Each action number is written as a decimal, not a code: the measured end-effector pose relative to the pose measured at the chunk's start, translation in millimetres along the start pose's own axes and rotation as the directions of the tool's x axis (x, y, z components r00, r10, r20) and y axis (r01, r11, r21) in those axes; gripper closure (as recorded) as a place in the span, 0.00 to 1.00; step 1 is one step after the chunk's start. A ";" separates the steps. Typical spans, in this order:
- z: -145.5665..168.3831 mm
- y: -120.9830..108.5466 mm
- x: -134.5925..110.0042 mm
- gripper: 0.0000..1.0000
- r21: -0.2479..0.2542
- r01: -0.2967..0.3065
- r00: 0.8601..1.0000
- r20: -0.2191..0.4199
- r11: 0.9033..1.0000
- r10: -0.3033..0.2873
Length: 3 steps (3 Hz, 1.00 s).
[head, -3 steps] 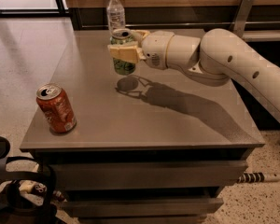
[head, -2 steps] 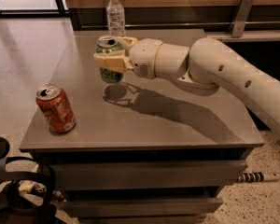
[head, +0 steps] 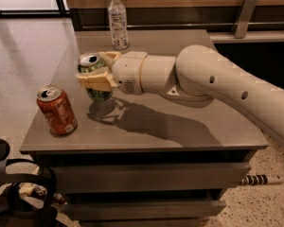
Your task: Move green can near coke can
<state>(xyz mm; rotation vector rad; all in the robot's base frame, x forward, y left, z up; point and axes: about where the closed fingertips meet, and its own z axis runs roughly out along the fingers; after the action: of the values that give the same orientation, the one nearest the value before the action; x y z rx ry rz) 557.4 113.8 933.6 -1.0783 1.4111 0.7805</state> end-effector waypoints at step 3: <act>-30.0 14.1 49.0 0.98 0.067 -0.009 1.000 0.000 0.998 0.009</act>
Offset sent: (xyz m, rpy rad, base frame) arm -0.0205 -0.0270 -0.0475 -0.0195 -0.0158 -0.0392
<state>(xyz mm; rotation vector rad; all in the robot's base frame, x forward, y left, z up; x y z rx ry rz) 536.1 82.8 887.9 -1.0208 1.4341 0.7342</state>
